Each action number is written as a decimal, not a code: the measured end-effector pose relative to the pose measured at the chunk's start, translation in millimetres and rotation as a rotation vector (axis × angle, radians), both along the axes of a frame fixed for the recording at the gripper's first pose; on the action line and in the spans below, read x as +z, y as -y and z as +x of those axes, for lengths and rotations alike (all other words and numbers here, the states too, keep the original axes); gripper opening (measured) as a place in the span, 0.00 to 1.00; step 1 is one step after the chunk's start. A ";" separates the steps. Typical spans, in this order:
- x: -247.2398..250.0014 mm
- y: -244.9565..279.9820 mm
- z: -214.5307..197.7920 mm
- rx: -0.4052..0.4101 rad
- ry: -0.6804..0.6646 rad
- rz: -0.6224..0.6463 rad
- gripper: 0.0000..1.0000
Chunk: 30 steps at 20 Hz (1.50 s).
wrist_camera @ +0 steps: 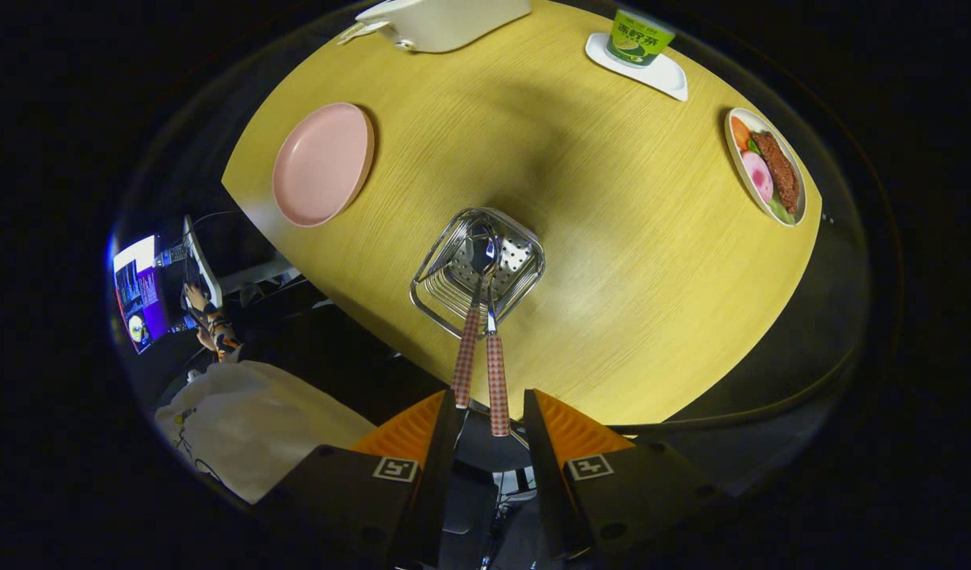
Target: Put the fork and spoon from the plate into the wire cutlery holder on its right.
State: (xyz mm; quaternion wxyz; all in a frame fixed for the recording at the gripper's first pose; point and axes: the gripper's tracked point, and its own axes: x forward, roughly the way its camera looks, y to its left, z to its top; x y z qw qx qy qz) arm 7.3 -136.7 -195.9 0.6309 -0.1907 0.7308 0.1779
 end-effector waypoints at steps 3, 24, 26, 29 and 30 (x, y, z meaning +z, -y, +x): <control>15.9 -1.7 0.5 -0.049 0.068 0.065 0.70; 184.1 -54.5 1.0 -0.372 1.054 0.506 0.99; 203.0 -66.1 -3.9 -0.379 1.142 0.527 0.99; 232.5 -80.1 -12.2 -0.363 1.293 0.532 0.99; 246.2 -87.6 -15.4 -0.360 1.342 0.542 0.99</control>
